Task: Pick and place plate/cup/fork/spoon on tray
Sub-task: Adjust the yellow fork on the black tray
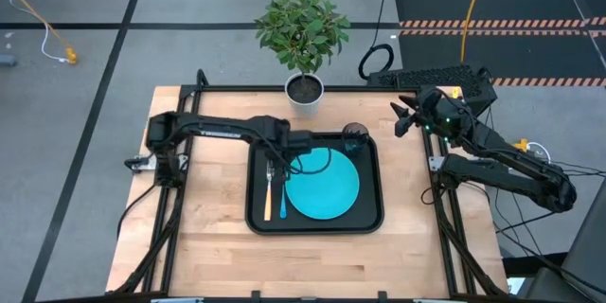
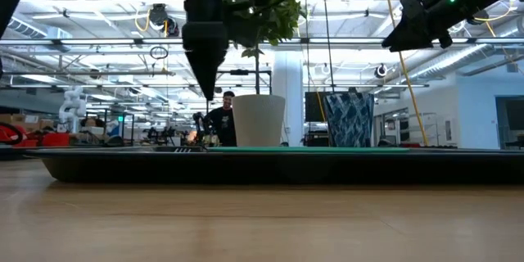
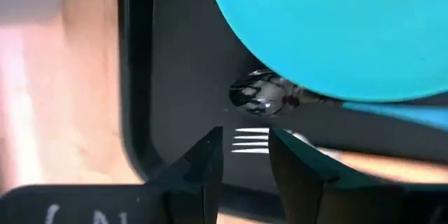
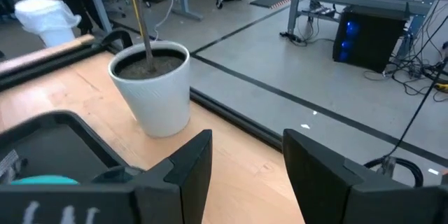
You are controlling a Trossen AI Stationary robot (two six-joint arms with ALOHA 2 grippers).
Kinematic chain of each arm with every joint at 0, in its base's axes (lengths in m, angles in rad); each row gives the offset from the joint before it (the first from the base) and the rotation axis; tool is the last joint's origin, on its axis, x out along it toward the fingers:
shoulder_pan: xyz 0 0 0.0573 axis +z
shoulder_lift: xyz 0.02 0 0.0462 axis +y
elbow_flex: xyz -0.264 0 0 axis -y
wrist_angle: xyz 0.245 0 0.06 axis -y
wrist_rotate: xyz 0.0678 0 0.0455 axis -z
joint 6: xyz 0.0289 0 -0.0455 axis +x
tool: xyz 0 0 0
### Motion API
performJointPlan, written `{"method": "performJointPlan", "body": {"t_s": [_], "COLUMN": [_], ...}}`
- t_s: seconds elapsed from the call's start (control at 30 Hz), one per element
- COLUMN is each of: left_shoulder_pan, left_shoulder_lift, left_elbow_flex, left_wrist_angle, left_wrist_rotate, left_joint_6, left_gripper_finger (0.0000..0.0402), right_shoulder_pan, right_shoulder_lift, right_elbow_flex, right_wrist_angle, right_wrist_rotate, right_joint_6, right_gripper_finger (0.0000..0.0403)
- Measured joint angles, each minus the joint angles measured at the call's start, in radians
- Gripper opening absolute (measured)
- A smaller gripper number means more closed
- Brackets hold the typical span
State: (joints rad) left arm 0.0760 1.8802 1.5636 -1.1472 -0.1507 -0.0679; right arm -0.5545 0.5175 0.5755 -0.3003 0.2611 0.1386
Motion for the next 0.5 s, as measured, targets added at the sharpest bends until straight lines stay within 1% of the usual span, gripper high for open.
{"method": "performJointPlan", "body": {"t_s": [0.07, 0.17, 0.27, 0.33, 0.4, 0.5], "left_shoulder_pan": [-0.002, -0.014, -0.025, -0.036, -0.052, -0.082], "left_shoulder_lift": [-0.030, -0.087, -0.127, -0.154, -0.193, -0.244], "left_elbow_flex": [-0.044, -0.114, -0.197, -0.249, -0.293, -0.355], "left_wrist_angle": [0.039, 0.071, 0.082, 0.101, 0.161, 0.236], "left_wrist_rotate": [0.031, 0.039, 0.040, 0.037, 0.029, -0.027], "left_joint_6": [-0.069, -0.174, -0.207, -0.199, -0.178, -0.185], "left_gripper_finger": [0.0117, 0.0117, 0.0117, 0.0117, 0.0118, 0.0117], "right_shoulder_pan": [0.000, 0.000, 0.000, 0.000, 0.000, 0.000], "right_shoulder_lift": [0.000, 0.001, 0.012, 0.029, 0.049, 0.087], "right_elbow_flex": [0.000, 0.000, 0.000, 0.000, 0.000, 0.000], "right_wrist_angle": [0.018, 0.058, 0.086, 0.105, 0.130, 0.213], "right_wrist_rotate": [0.000, -0.003, -0.015, -0.068, -0.122, -0.204], "right_joint_6": [0.005, 0.005, -0.033, -0.072, -0.110, -0.157], "right_gripper_finger": [0.0169, 0.0169, 0.0169, 0.0169, 0.0169, 0.0169]}}
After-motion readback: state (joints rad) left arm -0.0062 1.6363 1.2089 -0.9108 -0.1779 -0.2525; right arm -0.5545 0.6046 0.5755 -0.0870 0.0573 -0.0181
